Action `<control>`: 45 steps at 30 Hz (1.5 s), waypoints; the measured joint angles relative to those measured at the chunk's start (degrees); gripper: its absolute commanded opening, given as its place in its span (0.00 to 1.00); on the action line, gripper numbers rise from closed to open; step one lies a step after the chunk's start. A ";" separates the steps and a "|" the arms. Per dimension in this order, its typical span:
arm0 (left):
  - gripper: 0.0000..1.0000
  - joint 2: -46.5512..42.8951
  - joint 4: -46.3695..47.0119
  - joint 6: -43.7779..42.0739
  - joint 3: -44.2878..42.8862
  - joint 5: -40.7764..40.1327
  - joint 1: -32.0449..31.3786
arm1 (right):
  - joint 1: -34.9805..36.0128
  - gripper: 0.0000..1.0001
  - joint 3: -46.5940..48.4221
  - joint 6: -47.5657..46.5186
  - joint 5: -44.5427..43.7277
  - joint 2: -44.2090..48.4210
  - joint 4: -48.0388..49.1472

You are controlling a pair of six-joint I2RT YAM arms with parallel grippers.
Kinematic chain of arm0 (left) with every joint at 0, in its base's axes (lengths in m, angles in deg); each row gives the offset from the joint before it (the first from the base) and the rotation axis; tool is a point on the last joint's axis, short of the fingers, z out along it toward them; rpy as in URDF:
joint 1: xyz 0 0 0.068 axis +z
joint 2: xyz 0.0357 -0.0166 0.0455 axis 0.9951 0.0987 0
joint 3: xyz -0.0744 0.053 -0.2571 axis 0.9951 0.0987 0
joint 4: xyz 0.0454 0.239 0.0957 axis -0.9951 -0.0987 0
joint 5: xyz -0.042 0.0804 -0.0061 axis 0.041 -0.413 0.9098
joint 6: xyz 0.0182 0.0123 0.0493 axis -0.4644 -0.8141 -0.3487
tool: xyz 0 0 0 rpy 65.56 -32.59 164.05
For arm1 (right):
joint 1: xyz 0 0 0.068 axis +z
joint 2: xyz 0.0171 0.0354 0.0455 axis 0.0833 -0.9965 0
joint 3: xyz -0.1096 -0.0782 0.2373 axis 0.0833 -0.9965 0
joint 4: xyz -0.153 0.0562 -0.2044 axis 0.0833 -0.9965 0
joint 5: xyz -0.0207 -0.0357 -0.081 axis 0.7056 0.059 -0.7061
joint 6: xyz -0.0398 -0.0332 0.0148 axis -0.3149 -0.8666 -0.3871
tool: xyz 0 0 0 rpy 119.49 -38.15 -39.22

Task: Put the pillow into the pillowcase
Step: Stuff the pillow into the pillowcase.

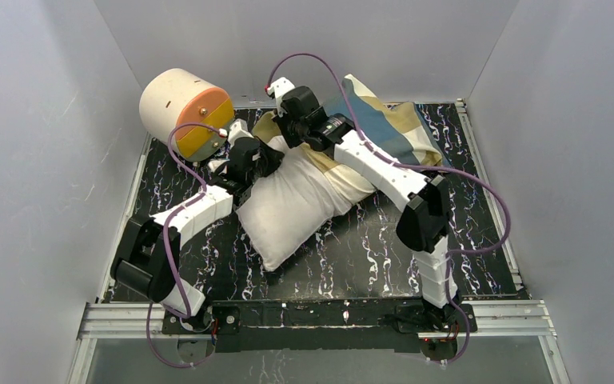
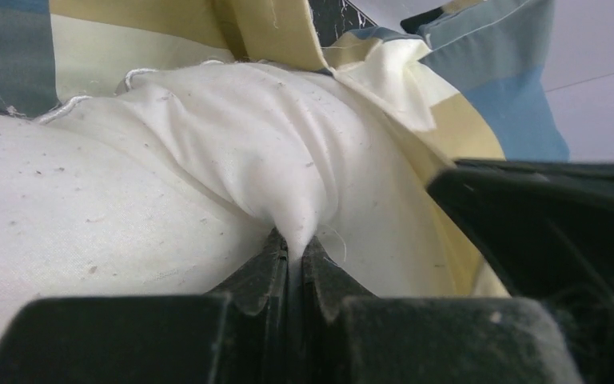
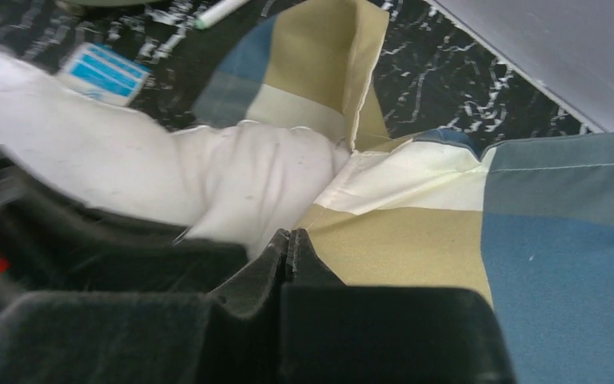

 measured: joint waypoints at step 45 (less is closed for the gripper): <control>0.43 0.59 -24.72 -16.68 -4.79 10.51 7.65 | -3.43 0.77 -56.06 39.10 12.72 57.81 -4.59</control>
